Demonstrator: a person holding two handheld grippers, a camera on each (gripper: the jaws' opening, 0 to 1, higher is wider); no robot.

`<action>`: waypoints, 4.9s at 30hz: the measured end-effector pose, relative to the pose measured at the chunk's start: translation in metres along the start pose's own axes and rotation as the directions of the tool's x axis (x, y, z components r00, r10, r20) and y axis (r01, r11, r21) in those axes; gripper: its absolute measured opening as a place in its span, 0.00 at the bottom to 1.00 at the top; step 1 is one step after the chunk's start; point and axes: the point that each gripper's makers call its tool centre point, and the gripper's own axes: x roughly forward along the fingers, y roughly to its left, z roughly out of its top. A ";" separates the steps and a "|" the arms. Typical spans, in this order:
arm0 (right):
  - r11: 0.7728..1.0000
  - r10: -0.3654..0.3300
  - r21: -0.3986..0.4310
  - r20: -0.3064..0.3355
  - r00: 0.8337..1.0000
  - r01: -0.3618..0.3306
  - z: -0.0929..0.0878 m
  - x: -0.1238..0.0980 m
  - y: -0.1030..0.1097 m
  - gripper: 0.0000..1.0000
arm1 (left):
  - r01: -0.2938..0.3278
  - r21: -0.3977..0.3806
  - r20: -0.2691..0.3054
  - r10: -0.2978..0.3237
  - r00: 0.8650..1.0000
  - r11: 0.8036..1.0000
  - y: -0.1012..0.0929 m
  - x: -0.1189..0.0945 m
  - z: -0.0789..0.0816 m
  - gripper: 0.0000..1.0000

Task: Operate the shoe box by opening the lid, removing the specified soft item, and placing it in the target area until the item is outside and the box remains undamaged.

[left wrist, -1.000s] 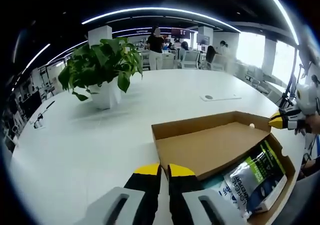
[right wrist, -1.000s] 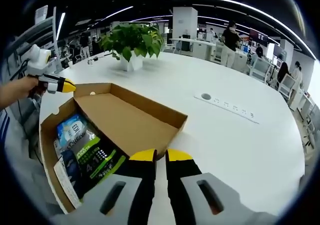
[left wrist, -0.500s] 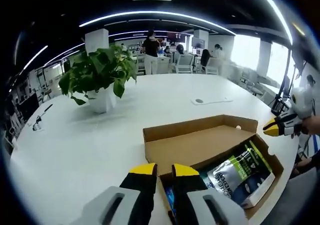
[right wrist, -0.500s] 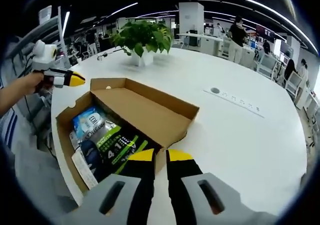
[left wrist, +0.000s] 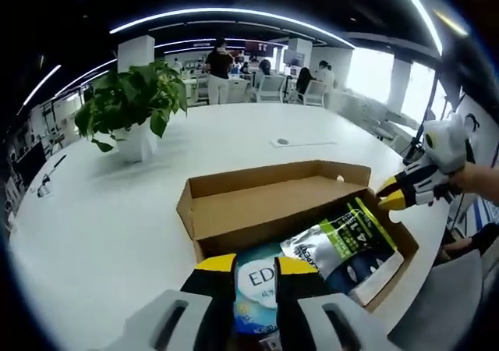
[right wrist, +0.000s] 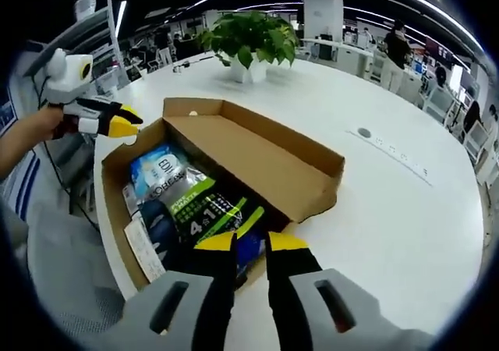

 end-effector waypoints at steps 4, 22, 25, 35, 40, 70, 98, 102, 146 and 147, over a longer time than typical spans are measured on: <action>1.000 0.015 -0.015 -0.033 0.999 -0.015 0.002 0.008 0.001 0.15 | 0.024 -0.003 -0.020 -0.024 1.000 1.000 -0.012 0.003 -0.010 0.19; 1.000 -0.005 -0.012 -0.170 0.985 0.003 0.003 0.034 0.006 0.16 | 0.098 -0.033 -0.079 -0.101 0.992 0.995 -0.034 0.014 -0.036 0.20; 1.000 0.003 0.001 -0.185 0.983 -0.003 0.000 0.038 0.009 0.17 | 0.109 -0.041 -0.086 -0.112 0.990 0.993 -0.036 0.014 -0.038 0.20; 0.999 0.044 0.035 -0.220 0.975 -0.037 -0.011 0.049 0.019 0.18 | 0.110 -0.072 -0.115 -0.118 0.986 0.991 -0.030 0.014 -0.050 0.22; 0.999 0.039 -0.007 -0.220 0.975 -0.042 -0.014 0.051 0.019 0.16 | 0.114 -0.099 -0.134 -0.126 0.983 0.989 -0.029 0.015 -0.057 0.22; 0.966 0.150 0.228 -0.124 0.981 -0.119 -0.014 0.046 0.036 0.05 | 0.176 -0.285 -0.096 -0.211 0.973 0.942 -0.049 0.036 -0.055 0.01; 0.947 0.094 0.304 0.033 0.995 -0.100 0.018 0.004 0.035 0.00 | 0.166 -0.210 -0.039 -0.178 0.983 0.963 -0.058 0.014 -0.013 0.00; 0.947 0.078 0.309 0.052 0.996 -0.091 0.019 -0.007 0.027 0.00 | 0.176 -0.194 -0.033 -0.186 0.982 0.965 -0.065 0.014 -0.003 0.00; 0.922 -0.083 0.382 0.017 0.996 0.070 -0.033 -0.094 -0.078 0.00 | 0.338 -0.101 -0.037 -0.343 0.939 0.936 -0.192 0.062 0.040 0.00; 0.921 -0.086 0.381 0.015 0.996 0.073 -0.034 -0.095 -0.080 0.00 | 0.343 -0.102 -0.040 -0.348 0.937 0.934 -0.194 0.064 0.041 0.00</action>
